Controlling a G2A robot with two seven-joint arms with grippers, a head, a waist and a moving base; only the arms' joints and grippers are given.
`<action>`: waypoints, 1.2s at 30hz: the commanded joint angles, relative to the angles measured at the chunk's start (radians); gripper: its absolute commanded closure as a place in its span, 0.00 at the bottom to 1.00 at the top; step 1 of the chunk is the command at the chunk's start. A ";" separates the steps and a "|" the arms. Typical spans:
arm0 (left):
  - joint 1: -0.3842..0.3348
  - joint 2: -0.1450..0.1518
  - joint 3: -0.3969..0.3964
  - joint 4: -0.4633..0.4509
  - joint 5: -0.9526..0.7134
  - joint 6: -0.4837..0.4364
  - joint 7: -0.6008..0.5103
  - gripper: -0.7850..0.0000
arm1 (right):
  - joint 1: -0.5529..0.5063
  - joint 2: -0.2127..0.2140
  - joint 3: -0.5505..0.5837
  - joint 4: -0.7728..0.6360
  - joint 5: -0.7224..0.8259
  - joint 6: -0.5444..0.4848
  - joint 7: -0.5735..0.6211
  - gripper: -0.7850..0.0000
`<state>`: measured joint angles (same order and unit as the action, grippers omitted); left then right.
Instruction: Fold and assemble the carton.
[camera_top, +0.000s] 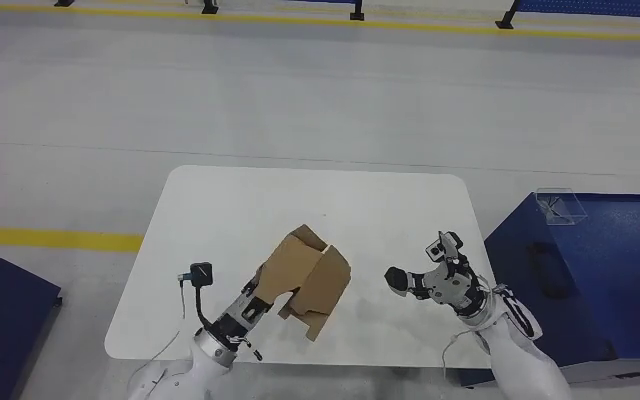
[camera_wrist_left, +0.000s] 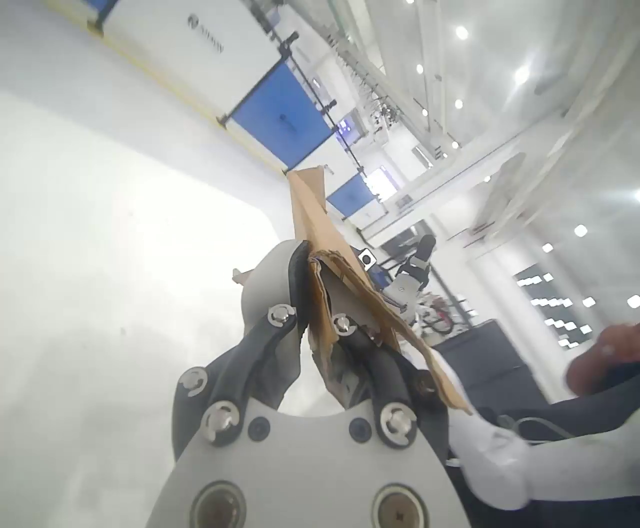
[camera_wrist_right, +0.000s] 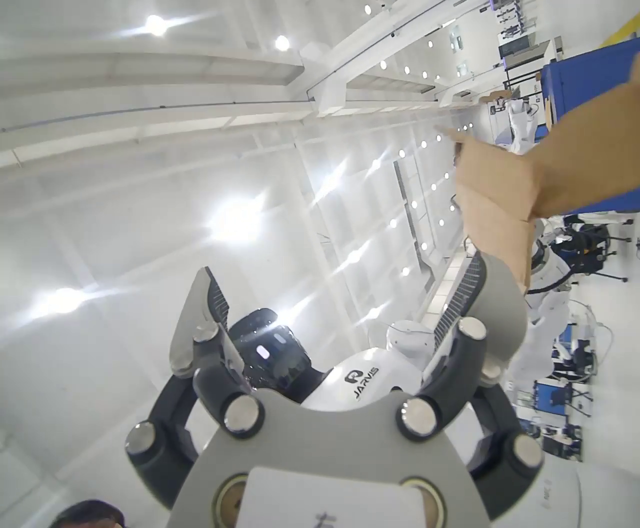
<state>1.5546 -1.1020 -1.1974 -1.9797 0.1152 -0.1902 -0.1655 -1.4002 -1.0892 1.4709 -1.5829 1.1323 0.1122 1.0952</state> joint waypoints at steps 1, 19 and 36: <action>0.000 0.000 0.000 0.000 -0.041 0.001 -0.002 1.00 | 0.001 0.000 -0.001 0.001 0.001 0.011 -0.002 0.00; -0.118 -0.028 -0.076 0.113 -1.350 0.781 -0.207 1.00 | -0.008 0.008 0.083 -0.026 0.005 -0.005 0.027 0.00; -0.098 0.000 0.028 0.055 -0.757 0.333 -0.575 1.00 | 0.046 0.012 0.102 0.050 0.040 0.099 0.026 0.00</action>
<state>1.4384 -1.1028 -1.1707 -1.9228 -0.6984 0.2298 -0.7313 -1.3594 -1.0766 1.5702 -1.5421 1.1594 0.2163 1.1306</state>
